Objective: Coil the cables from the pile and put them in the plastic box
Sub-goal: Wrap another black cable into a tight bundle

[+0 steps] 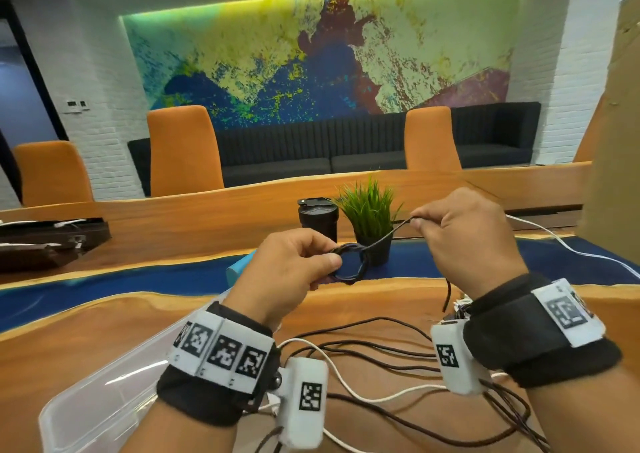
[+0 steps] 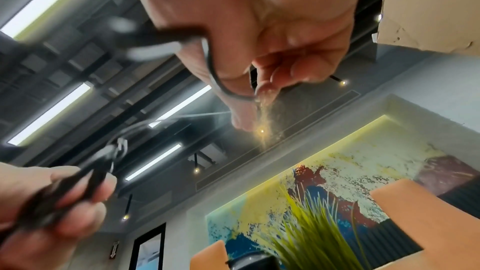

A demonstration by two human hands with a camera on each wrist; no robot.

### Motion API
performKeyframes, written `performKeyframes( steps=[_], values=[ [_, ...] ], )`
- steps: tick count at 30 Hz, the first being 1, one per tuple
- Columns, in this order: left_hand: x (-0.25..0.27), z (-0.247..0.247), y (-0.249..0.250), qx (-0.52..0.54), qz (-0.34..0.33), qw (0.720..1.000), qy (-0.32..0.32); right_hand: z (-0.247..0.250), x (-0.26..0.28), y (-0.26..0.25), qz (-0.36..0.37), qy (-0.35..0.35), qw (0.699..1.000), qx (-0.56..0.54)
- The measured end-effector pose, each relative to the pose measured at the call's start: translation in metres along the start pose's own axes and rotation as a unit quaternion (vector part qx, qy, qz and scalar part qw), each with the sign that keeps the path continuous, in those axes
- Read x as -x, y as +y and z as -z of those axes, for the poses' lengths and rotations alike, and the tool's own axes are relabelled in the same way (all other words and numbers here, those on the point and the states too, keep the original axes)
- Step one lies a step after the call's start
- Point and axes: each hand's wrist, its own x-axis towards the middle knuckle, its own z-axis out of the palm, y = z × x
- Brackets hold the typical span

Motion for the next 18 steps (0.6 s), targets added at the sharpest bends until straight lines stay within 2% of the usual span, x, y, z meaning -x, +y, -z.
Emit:
performKeyframes(
  steps=[3, 5, 7, 9, 14, 18],
  values=[
    [0.002, -0.001, 0.006, 0.139, 0.027, 0.990, -0.023, -0.007, 0.003, -0.005, -0.028, -0.031, 0.999, -0.024],
    [0.004, -0.004, 0.010, 0.170, 0.024, 0.985, -0.027, -0.011, 0.007, -0.017, -0.075, -0.044, 0.979, -0.183],
    [0.005, -0.007, 0.012, 0.180, 0.016, 0.983, -0.020, -0.010, 0.012, -0.031, -0.148, -0.076, 0.904, -0.394],
    [0.005, -0.011, 0.013, 0.177, -0.001, 0.984, -0.002, -0.007, 0.016, -0.043, -0.189, -0.114, 0.833, -0.507],
    [0.004, -0.019, 0.012, 0.179, -0.038, 0.981, 0.059, -0.004, 0.019, -0.046, -0.243, -0.220, 0.717, -0.615],
    [0.004, -0.027, 0.011, 0.161, -0.084, 0.974, 0.135, -0.004, 0.022, -0.035, -0.203, -0.312, 0.598, -0.710]
  ],
)
